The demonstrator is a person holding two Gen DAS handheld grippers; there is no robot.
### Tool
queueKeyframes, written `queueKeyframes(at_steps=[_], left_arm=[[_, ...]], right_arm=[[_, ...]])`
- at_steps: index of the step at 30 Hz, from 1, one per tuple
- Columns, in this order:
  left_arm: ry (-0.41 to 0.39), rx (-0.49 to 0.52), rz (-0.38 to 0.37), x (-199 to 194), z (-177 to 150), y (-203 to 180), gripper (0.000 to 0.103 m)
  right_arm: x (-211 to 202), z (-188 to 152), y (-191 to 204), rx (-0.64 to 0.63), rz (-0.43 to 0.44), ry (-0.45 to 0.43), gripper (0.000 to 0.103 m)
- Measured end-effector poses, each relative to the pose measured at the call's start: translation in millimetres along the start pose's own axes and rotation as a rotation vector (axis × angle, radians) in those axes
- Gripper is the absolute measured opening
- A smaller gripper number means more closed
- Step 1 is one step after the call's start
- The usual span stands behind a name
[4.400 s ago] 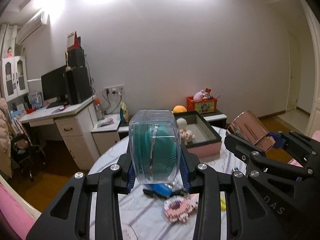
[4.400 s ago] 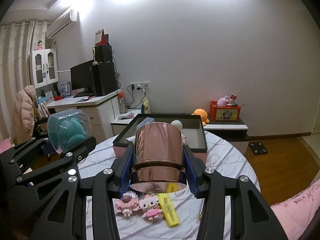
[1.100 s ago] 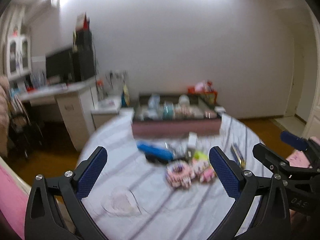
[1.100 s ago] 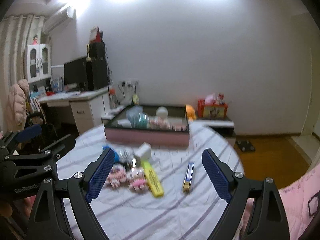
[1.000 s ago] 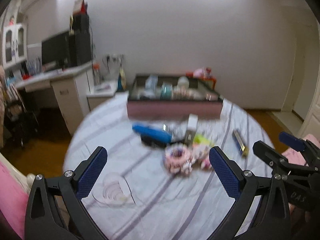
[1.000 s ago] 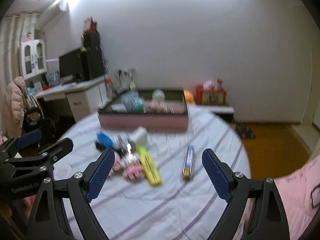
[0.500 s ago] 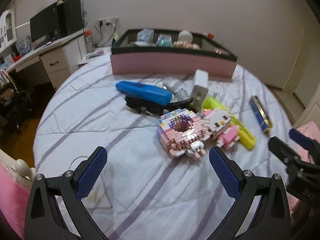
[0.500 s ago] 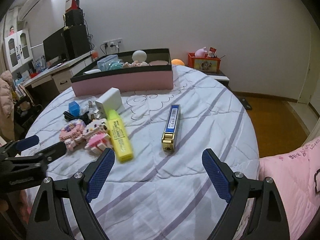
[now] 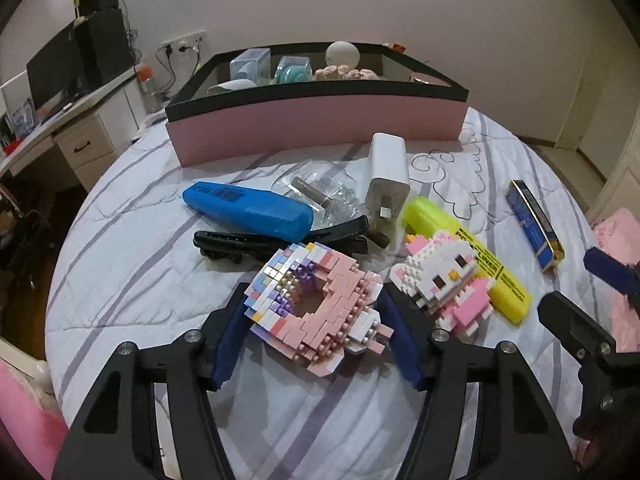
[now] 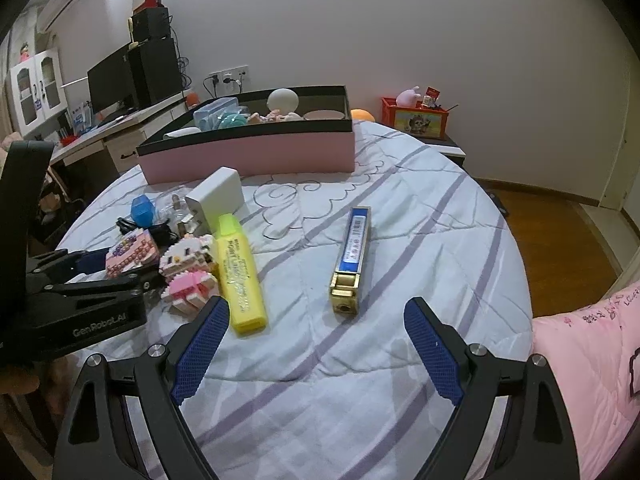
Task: Organize rigid objects
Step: 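Grasp the pink block donut with the left gripper while the right gripper grasps the Hello Kitty block figure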
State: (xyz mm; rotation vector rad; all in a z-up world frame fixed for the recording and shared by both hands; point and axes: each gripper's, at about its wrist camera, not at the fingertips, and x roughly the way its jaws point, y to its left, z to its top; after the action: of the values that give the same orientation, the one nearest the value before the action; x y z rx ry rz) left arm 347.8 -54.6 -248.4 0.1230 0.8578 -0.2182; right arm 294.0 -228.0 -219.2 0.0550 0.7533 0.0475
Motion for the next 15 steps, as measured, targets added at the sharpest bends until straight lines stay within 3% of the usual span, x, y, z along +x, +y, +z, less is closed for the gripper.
queueKeyframes(at_steps=[7, 15], left_arm=[[-0.016, -0.026, 0.038, -28.1, -24.5, 24.7, 0.065], [-0.009, -0.081, 0.053, -41.8, -42.7, 57.6, 0.065]], right_arm=[[-2.2, 7.6, 32.6, -0.060, 0.018, -0.010, 0.091], [26.8, 20.0, 83.6, -0.159, 0.042, 0.053, 0.090]])
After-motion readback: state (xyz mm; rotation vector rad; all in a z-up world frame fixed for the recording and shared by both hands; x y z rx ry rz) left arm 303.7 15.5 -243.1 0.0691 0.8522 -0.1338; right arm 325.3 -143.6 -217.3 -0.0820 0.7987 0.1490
